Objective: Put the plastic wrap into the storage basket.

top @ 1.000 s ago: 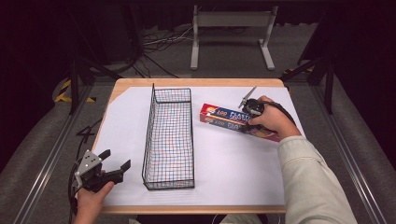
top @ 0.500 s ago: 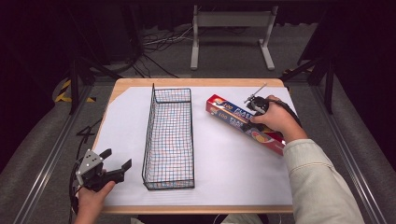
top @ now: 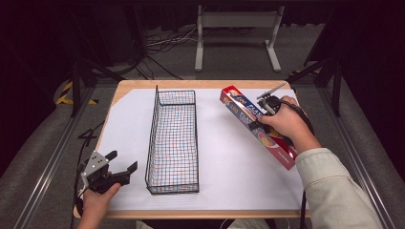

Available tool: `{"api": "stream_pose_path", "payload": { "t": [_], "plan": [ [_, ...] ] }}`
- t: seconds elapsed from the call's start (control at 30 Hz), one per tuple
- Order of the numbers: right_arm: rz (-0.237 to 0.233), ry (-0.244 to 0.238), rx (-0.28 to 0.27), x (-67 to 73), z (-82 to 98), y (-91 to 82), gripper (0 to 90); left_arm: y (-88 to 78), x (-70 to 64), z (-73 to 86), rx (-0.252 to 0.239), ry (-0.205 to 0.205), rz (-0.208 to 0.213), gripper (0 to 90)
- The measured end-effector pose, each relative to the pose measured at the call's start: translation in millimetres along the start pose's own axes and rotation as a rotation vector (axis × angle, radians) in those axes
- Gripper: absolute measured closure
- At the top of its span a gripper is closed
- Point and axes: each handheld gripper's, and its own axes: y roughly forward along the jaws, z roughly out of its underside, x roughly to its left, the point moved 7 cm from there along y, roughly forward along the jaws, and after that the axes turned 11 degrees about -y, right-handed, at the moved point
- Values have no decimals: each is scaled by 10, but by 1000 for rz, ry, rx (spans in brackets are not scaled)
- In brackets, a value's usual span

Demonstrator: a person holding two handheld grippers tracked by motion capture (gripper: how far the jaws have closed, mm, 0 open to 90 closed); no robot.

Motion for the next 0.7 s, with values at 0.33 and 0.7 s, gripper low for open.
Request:
{"api": "stream_pose_path", "payload": {
  "t": [0.33,0.7],
  "plan": [
    [30,176,-58,155,-52,-185,397,2,-7,-6,-1,5,-5,125],
    [76,342,-117,220,-87,-355,399,4,-22,-13,-4,12,1,125]
  ]
}}
